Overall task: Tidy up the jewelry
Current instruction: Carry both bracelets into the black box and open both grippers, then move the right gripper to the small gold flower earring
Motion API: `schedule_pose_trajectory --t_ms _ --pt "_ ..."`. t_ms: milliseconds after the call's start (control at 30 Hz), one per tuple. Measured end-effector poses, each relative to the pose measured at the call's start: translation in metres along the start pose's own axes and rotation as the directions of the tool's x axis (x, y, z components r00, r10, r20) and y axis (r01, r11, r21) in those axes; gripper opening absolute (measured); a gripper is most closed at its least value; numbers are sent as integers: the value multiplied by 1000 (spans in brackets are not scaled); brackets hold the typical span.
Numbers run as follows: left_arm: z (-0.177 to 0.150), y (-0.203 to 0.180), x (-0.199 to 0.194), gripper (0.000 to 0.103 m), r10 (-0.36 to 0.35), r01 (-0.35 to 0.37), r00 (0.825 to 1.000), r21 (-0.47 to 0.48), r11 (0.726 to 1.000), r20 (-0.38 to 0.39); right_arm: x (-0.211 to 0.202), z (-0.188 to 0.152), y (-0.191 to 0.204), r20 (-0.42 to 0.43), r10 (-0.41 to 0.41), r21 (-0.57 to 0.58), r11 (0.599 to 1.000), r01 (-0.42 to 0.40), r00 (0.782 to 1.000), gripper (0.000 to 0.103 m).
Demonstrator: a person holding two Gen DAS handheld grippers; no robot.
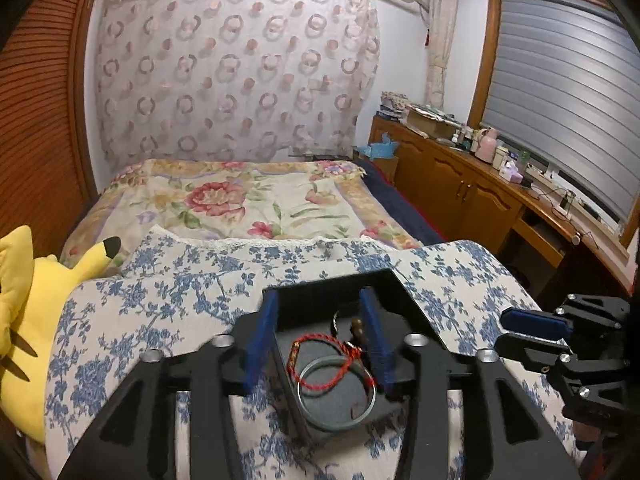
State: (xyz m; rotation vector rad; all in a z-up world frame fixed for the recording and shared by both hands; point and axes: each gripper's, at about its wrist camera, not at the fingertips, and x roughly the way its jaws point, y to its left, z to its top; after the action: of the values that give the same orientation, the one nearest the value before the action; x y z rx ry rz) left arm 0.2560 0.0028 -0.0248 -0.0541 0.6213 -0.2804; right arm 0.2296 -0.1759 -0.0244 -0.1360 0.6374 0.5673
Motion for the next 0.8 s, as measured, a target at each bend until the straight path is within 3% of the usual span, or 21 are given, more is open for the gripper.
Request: schedule_pose_trajectory --t_ms 200,333,800 --pt "-19 -10 -31 81 13 -14 1000 35 999 18 -20 -22 13 5 20 12 1000 -20 1000 24" --pt "-28 -19 -53 95 26 -28 999 68 997 21 -32 -30 21 7 22 3 1000 -22 1000 40" --pt "-82 -23 -104 95 39 -40 999 64 997 5 -69 -71 31 -3 11 35 999 -11 1000 54"
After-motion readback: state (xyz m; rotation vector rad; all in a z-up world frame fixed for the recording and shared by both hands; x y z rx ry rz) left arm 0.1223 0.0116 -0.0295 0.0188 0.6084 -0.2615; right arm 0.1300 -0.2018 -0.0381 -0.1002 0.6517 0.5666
